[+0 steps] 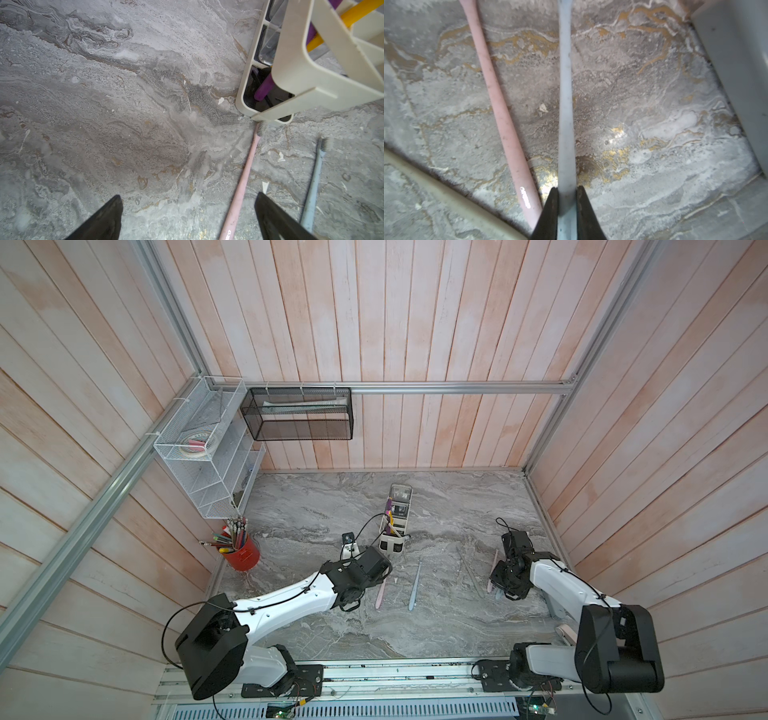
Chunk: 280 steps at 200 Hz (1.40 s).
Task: Place the toothbrush into the toothbrush holder
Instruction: Pick up the toothbrush from the center of the board.
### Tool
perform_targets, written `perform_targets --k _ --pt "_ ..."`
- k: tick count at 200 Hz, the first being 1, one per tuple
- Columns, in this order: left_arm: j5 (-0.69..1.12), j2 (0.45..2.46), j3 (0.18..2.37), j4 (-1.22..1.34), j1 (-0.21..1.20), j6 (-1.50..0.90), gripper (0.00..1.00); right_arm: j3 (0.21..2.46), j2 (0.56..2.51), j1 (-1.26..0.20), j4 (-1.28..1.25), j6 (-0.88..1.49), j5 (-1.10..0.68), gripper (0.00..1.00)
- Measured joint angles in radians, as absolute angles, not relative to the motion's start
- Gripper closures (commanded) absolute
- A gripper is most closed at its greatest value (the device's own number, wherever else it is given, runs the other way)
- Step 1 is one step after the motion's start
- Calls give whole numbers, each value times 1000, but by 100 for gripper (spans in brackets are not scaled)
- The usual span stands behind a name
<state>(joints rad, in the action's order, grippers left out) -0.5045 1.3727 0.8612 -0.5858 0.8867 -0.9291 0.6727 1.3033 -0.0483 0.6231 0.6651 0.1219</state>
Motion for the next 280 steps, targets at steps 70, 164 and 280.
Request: perform_targets --k 70,164,280 --pt "-493 1372 861 -565 887 -936 0 746 1254 -234 659 664 139 93" --pt "-415 1374 860 -503 886 -957 0 790 1208 -594 720 729 165 93" --pt "-157 1413 860 -276 818 -1060 1 790 1011 -787 723 790 97 92"
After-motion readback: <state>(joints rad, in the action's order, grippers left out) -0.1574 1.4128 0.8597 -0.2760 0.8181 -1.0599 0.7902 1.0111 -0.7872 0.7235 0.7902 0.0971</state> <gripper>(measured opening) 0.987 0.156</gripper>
